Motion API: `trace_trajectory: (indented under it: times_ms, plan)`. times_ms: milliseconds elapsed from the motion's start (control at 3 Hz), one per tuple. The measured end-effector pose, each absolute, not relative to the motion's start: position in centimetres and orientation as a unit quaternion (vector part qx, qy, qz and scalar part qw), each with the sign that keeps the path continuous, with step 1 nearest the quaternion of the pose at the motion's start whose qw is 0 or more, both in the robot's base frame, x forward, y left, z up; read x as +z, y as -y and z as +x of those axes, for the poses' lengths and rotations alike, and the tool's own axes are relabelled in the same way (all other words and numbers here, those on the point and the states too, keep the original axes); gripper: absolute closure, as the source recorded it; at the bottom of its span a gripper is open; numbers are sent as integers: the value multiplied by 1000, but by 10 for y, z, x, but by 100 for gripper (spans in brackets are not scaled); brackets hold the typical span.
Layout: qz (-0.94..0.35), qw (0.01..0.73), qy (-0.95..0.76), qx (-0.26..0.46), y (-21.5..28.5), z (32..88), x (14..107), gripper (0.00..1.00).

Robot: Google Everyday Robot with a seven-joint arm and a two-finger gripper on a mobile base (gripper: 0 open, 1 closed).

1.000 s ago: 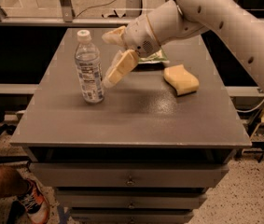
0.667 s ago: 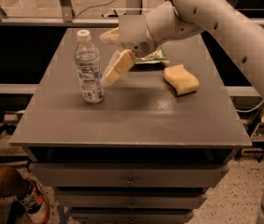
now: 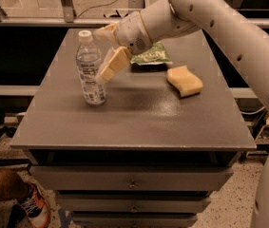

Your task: Pick blue plastic bottle

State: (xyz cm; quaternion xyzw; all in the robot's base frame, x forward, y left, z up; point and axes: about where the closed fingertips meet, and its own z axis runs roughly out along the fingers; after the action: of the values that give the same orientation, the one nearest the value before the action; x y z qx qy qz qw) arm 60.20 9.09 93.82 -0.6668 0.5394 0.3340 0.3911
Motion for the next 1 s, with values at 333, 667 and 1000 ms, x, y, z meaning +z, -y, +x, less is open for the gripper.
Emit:
trace_trajectory:
  times_ms: [333,667,1000]
  plan:
    - [-667,392,-536,337,-95,602,939,2]
    - [-665,395,-532,344,-103,601,940,23]
    - [-664,396,-531,347,-106,600,940,46]
